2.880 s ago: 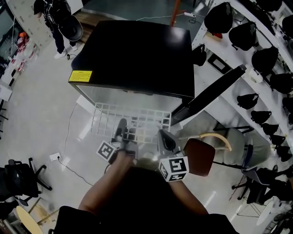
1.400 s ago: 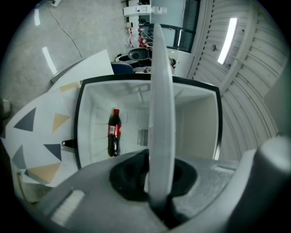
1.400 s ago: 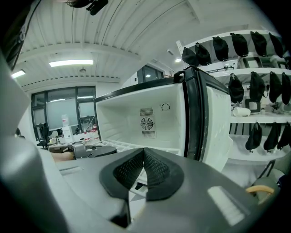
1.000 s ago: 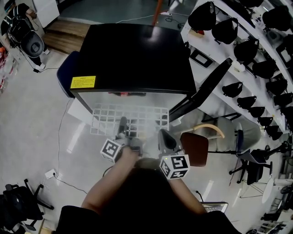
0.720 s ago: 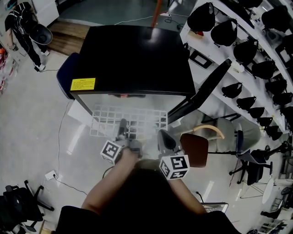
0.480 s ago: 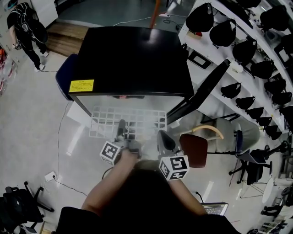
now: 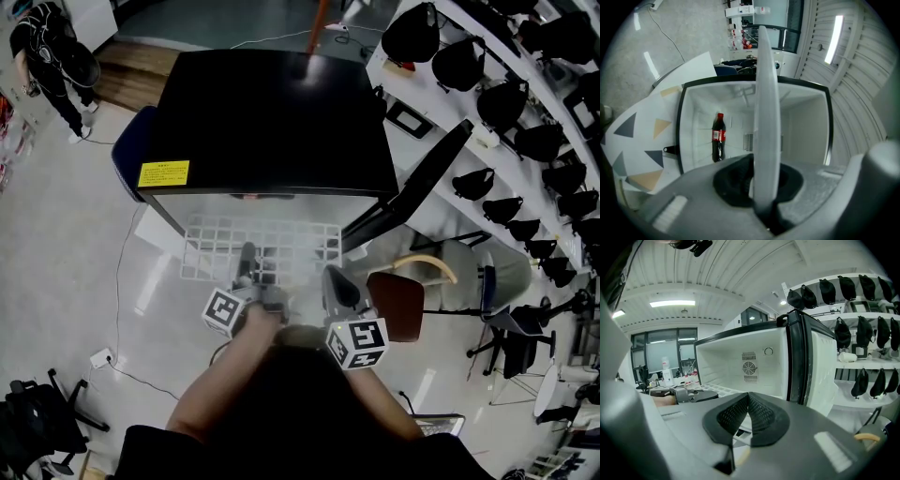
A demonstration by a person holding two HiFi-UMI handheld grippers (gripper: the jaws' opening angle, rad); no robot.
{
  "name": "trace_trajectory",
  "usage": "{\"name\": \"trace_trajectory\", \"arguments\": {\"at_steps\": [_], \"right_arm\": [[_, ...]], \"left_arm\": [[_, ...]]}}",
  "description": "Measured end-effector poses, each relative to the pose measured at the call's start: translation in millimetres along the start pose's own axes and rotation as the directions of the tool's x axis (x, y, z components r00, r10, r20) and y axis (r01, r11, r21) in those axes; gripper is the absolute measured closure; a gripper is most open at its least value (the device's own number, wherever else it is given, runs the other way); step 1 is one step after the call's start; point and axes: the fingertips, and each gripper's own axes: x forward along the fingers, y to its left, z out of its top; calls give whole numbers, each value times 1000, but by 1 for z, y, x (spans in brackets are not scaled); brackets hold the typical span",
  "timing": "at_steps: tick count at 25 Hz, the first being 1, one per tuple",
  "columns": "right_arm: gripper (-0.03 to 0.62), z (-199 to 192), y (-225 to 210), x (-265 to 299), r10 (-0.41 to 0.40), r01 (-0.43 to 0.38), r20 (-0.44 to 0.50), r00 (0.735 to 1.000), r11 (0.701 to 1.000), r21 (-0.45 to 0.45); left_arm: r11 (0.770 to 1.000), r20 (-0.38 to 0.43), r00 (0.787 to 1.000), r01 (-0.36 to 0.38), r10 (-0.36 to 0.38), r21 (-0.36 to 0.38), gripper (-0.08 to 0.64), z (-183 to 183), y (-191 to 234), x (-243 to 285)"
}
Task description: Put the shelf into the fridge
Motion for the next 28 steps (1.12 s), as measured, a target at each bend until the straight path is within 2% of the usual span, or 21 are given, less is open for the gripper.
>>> {"name": "trace_trajectory", "arguments": {"at_steps": [28], "right_arm": [[591, 0, -1, 11, 3, -3, 1, 1000, 1000, 12]], "left_arm": [[1000, 57, 998, -8, 9, -16, 526, 0, 3, 11]]}}
